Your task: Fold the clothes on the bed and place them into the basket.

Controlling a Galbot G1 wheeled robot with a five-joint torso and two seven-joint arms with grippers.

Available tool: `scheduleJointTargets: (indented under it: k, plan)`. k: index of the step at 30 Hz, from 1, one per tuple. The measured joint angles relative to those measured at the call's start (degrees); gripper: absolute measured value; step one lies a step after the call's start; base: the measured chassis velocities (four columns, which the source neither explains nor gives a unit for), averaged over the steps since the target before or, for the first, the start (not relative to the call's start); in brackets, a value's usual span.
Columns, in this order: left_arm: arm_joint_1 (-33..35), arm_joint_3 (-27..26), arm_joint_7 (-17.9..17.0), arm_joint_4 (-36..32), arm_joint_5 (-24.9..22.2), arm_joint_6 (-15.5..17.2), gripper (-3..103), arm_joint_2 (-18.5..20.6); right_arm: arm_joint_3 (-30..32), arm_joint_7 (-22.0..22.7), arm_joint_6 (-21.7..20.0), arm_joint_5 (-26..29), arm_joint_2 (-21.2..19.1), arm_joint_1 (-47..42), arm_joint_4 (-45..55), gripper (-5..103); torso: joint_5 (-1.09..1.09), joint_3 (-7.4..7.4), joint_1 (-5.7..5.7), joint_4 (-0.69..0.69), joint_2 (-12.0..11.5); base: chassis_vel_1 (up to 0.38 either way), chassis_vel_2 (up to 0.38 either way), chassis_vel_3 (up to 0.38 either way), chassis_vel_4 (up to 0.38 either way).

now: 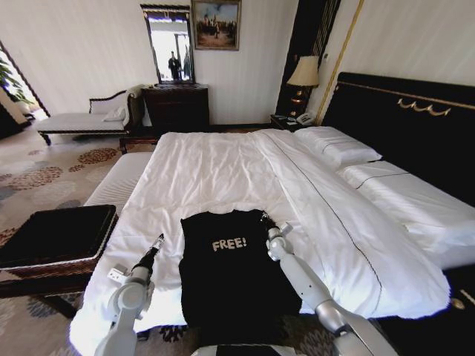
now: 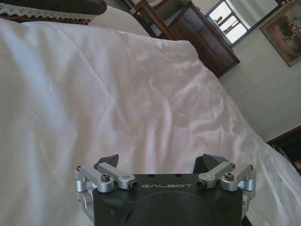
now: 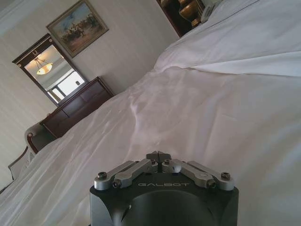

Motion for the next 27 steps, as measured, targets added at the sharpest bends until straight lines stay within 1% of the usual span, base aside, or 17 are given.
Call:
scheduleJointTargets:
  k: [4, 12, 16, 17, 19, 21, 24, 25, 27]
  plan:
    - [-0.16, 0.29, -0.02, 0.19, 0.25, -0.02, 100, -0.44, 0.00, -0.54, 0.08, 0.01, -0.72, -0.64, 0.57, 0, 0.01, 0.00, 0.00, 0.00, 0.00, 0.000, 0.000, 0.000, 0.000]
    - [-0.32, 0.87, -0.03, 0.60, 0.87, -0.15, 100, -0.77, 0.03, -0.93, 0.16, -0.87, -0.57, -0.79, -0.05, 0, 0.00, 0.00, 0.00, 0.00, 0.00, 0.000, 0.000, 0.000, 0.000]
    - [-0.37, 1.13, -0.06, 0.69, 0.93, -0.18, 100, -0.80, 0.30, -0.79, 0.16, -0.71, 0.09, -0.80, -0.92, 21, 0.01, 0.00, 0.00, 0.00, 0.00, 0.000, 0.000, 0.000, 0.000]
    - [-0.37, 1.13, -0.06, 0.69, 0.93, -0.18, 100, -0.80, 0.30, -0.79, 0.16, -0.71, 0.09, -0.80, -0.92, 21, 0.01, 0.00, 0.00, 0.00, 0.00, 0.000, 0.000, 0.000, 0.000]
    - [-0.24, 1.11, -0.06, 0.77, 0.93, -0.23, 100, -0.75, 0.51, -0.63, -0.29, 0.61, 0.15, -1.33, -0.51, 32, 0.00, 0.00, 0.00, 0.00, 0.00, 0.000, 0.000, 0.000, 0.000]
    - [-0.17, 1.04, -0.06, 0.80, 0.91, -0.27, 100, -0.68, 0.58, -0.57, -0.52, 1.09, 0.15, -1.53, -0.29, 32, 0.00, 0.00, 0.00, 0.00, 0.00, 0.000, 0.000, 0.000, 0.000]
    - [-0.06, 0.71, -0.06, 0.97, 0.59, -0.44, 100, -0.24, 1.12, -0.01, -1.40, 2.57, 0.36, -1.97, -0.12, 49, 0.00, 0.00, 0.00, 0.00, 0.00, 0.000, 0.000, 0.000, 0.000]
    - [-0.06, 0.71, -0.06, 0.97, 0.59, -0.44, 100, -0.24, 1.12, -0.01, -1.40, 2.57, 0.36, -1.97, -0.12, 49, 0.00, 0.00, 0.00, 0.00, 0.00, 0.000, 0.000, 0.000, 0.000]
    - [-0.06, 0.50, -0.07, 1.02, 0.23, -0.48, 100, 0.01, 1.35, 0.49, -1.97, 3.71, 0.54, -2.17, 0.10, 58, 0.00, 0.00, 0.00, 0.00, 0.00, 0.000, 0.000, 0.000, 0.000]
